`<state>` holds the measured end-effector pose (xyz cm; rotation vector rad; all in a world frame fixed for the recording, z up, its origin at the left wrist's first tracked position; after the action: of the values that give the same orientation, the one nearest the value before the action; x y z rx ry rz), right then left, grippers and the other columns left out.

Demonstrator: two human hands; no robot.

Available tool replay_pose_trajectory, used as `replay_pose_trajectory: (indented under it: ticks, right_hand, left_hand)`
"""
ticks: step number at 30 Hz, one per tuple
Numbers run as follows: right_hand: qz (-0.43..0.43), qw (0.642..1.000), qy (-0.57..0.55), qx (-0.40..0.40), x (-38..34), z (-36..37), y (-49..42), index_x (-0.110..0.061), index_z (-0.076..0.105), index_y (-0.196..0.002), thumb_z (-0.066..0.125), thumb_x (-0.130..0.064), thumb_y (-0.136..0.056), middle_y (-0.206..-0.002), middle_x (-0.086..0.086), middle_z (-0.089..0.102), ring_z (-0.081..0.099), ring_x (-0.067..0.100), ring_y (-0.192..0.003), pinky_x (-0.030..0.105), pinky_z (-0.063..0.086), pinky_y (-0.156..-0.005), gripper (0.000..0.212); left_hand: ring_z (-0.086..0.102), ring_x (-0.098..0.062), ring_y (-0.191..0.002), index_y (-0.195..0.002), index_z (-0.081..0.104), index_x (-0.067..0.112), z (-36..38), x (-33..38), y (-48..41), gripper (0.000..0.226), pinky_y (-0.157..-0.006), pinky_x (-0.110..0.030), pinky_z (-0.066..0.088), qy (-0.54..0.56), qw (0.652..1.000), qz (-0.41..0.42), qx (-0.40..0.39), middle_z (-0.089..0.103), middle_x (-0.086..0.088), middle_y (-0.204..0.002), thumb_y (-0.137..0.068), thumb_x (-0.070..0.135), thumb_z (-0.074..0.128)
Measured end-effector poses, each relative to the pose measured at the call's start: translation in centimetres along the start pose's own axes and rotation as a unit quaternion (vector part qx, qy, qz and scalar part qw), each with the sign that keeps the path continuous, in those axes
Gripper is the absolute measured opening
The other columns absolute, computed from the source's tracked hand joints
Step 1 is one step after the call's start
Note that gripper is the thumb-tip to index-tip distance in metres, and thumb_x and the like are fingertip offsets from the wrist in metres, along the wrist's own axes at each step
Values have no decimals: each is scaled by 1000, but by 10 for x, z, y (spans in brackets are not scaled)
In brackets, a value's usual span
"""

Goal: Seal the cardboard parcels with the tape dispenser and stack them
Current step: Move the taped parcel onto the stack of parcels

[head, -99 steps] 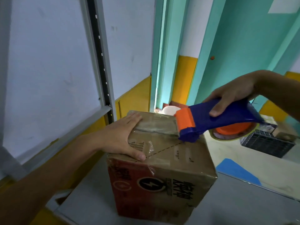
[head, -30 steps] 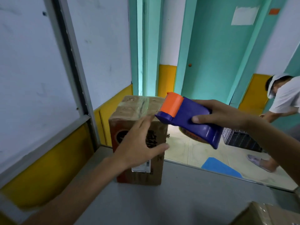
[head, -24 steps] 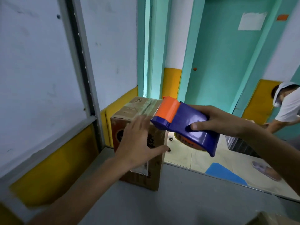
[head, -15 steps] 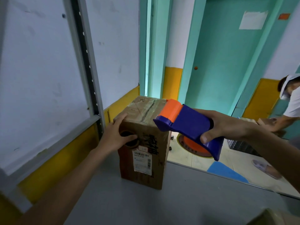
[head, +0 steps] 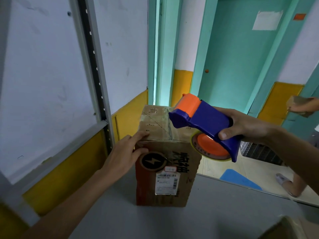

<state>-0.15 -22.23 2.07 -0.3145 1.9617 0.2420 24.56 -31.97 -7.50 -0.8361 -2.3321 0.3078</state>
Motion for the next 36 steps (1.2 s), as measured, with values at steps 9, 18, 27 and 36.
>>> replay_pose_trajectory:
  ticks: [9,18,27,36]
  right_hand:
    - [-32,999,-24,31,-15,22,-20,-29,54,-116,88,-56,-40,-103,-5,67,66,20,-95,26,55,-70,87]
    - [-100,989,3,106,-36,52,-36,-37,48,-117,75,-20,-63,-94,-21,67,65,3,-86,17,53,-69,63]
    - [-132,982,-58,121,-38,59,-35,-37,49,-114,71,-23,-67,-96,-18,69,67,8,-90,21,55,-74,53]
    - [-143,982,-77,97,-38,58,-37,-40,45,-121,77,-18,-67,-101,-16,68,66,11,-93,22,54,-72,67]
  left_hand:
    - [43,-4,-123,-139,28,37,-32,67,20,98,-98,-32,45,145,988,-46,8,41,14,-138,-56,78,63]
    - [57,8,-102,-140,16,40,4,115,12,123,-88,-31,54,498,865,-37,-48,44,23,-127,-38,75,74]
    - [47,24,-100,-123,24,48,-8,112,11,70,-70,0,43,440,898,-24,-14,41,33,-113,-64,49,63]
    - [57,-21,-117,-138,35,26,-6,106,9,92,-89,-49,51,624,781,-7,-32,56,4,-128,-61,60,73]
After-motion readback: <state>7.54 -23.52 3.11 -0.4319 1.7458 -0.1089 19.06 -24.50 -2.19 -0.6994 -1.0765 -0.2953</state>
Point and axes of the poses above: each hand's wrist, its own y-axis away from the middle knuckle, its own z-axis out of the palm, x = y × z, the point moved 5 cm from there along -y, towards the middle knuckle
